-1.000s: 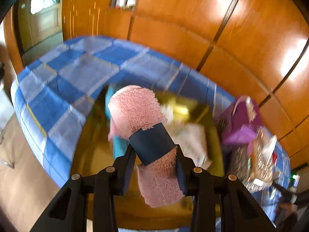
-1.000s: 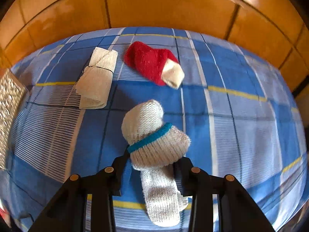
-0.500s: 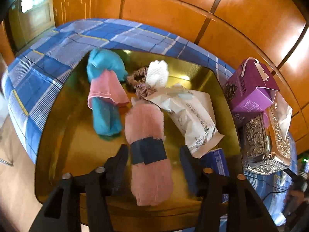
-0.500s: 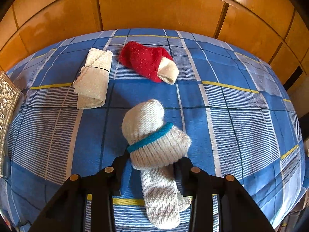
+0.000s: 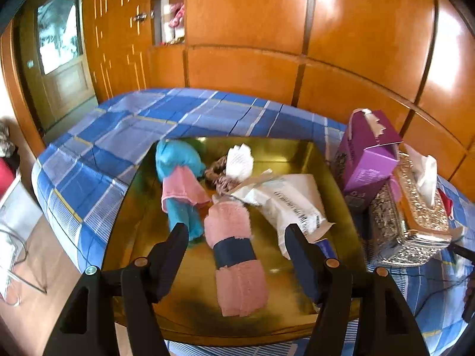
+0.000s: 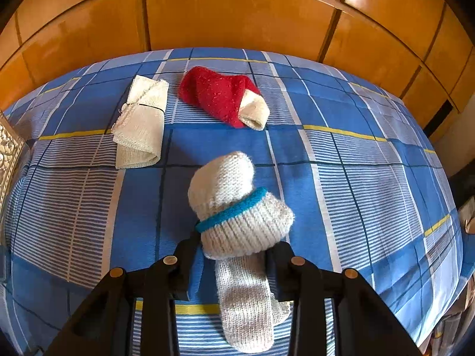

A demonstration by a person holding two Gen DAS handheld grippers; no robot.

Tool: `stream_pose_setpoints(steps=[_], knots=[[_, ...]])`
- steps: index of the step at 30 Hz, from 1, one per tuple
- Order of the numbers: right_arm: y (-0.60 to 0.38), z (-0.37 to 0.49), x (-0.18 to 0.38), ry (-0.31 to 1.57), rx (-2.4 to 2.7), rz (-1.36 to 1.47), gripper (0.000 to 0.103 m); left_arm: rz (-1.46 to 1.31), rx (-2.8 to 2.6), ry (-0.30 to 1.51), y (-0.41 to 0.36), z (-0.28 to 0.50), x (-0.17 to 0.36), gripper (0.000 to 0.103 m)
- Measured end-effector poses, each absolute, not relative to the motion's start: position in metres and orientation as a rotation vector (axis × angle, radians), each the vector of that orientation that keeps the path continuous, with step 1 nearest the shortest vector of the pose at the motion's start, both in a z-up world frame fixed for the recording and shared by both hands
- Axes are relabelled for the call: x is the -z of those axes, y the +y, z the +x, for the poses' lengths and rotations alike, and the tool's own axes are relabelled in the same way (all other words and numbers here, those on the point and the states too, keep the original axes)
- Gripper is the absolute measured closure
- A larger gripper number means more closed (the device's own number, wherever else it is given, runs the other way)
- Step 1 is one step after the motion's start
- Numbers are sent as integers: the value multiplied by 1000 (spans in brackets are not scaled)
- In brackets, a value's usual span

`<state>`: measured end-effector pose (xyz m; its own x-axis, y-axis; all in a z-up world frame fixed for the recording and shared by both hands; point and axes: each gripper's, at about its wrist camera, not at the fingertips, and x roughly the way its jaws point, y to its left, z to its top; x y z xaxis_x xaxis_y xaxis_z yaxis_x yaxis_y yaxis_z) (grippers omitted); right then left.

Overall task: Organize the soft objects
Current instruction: 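Carry the pink towel roll into the gold tray with left gripper while right gripper grasps white knit sock, then carry the white knit sock to the gold tray and release with the right gripper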

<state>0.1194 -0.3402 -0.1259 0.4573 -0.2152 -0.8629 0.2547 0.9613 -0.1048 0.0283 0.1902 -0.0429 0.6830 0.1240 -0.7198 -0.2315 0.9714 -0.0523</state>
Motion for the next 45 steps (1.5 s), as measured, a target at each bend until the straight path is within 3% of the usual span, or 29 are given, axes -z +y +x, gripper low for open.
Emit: stream_pose_setpoints(steps=[16,24,34,45], knots=[[-348,120,121,1104,295,224,71,-98,-141,760,170,11,35,35],[-339,157,72,1056,245,202,72,-97,-128,769,168,10,40,35],[-197,213,-22,987,-164,64,72,-103,-136,774,173,10,42,35],[-30,168,-41,932,-597,-11,72,-128,-187,773,190,6,44,35]])
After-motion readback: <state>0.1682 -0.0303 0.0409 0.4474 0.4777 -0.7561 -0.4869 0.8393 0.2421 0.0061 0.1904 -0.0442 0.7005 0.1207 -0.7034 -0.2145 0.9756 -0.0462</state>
